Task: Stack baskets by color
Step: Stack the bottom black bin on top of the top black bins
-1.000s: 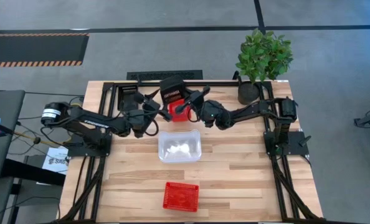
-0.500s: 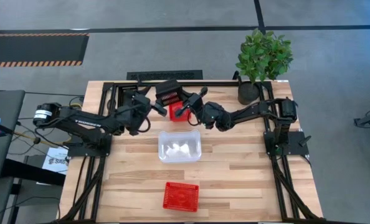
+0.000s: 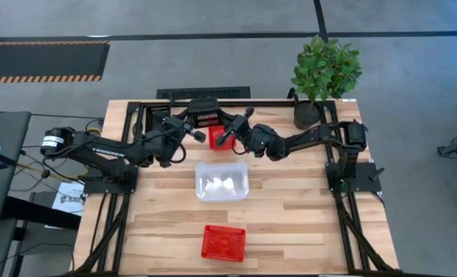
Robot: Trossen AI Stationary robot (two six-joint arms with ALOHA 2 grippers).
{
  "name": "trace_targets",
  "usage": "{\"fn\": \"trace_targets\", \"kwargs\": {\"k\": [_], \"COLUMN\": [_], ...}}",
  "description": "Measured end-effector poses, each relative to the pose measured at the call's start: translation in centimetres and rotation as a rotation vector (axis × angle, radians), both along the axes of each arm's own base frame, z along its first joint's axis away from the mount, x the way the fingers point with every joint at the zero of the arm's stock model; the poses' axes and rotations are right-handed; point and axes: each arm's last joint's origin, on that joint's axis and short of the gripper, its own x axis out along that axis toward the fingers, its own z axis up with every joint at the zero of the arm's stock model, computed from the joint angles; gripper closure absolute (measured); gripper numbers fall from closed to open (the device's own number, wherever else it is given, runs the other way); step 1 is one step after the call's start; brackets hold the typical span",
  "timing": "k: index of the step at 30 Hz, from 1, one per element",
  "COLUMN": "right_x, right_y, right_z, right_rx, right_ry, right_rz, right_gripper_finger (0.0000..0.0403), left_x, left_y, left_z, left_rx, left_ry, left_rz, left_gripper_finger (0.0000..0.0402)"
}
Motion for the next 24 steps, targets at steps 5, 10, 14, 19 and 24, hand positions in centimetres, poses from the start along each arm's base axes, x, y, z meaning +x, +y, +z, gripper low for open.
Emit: {"fn": "trace_targets", "kwargs": {"k": [5, 10, 14, 19, 24], "right_x": [0.1, 0.2, 0.1, -0.9, -2.6], "right_y": [-0.1, 0.2, 1.0, 2.0, 2.5], "right_z": [0.0, 0.2, 0.8, 2.3, 4.0], "right_rx": [-0.010, -0.037, -0.071, -0.071, -0.019], "right_ry": [0.000, 0.001, 0.055, 0.193, 0.300], "right_rz": [0.044, 0.152, 0.200, 0.224, 0.234], "right_gripper_finger": [0.0308, 0.0205, 0.0138, 0.0105, 0.0102], "left_x": [0.0, -0.2, -0.7, -2.5, -5.3], "left_y": [0.1, 0.2, 0.4, 1.2, 4.2], "left_z": [0.1, 0.2, 1.5, 6.1, 9.3], "left_rx": [0.000, 0.011, 0.061, 0.051, -0.119], "left_ry": [-0.006, 0.014, 0.071, 0.187, 0.294], "left_rz": [0.005, 0.043, 0.090, 0.164, 0.174], "left_gripper_finger": [0.0401, 0.0401, 0.0401, 0.0401, 0.0401]}}
